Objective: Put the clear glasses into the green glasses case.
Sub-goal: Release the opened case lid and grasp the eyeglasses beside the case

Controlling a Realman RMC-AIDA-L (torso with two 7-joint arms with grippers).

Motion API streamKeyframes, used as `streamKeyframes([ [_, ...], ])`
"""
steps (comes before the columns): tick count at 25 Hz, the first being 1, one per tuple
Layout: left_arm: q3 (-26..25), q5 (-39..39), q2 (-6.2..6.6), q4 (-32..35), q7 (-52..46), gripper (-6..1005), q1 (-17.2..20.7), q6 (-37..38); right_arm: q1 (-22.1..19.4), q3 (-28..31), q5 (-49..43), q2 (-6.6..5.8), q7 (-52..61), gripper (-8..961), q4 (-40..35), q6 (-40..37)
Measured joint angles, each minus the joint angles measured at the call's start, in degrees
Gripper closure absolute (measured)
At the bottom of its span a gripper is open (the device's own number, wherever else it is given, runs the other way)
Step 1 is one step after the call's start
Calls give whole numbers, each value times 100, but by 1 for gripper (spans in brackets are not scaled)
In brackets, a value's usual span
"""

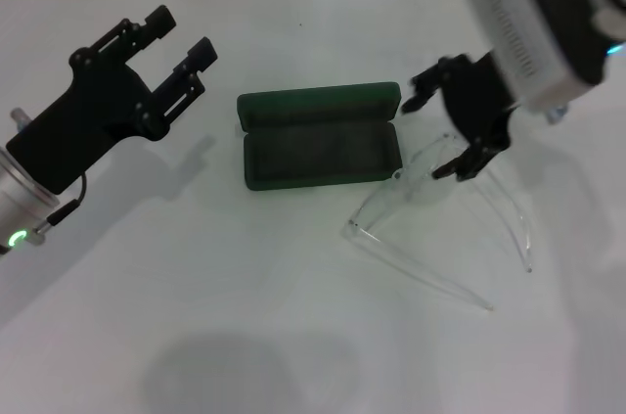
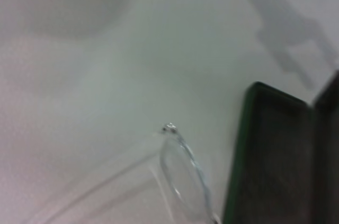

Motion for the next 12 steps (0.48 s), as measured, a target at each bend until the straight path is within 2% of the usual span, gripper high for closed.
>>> streamKeyframes([
  [3, 0, -2, -1, 6, 4, 419, 3, -27, 223, -378, -105, 87, 11, 177, 168, 129],
  [12, 0, 14, -12, 32, 12, 419, -57, -114, 604, -2083, 245, 102, 514, 180, 861, 1093],
])
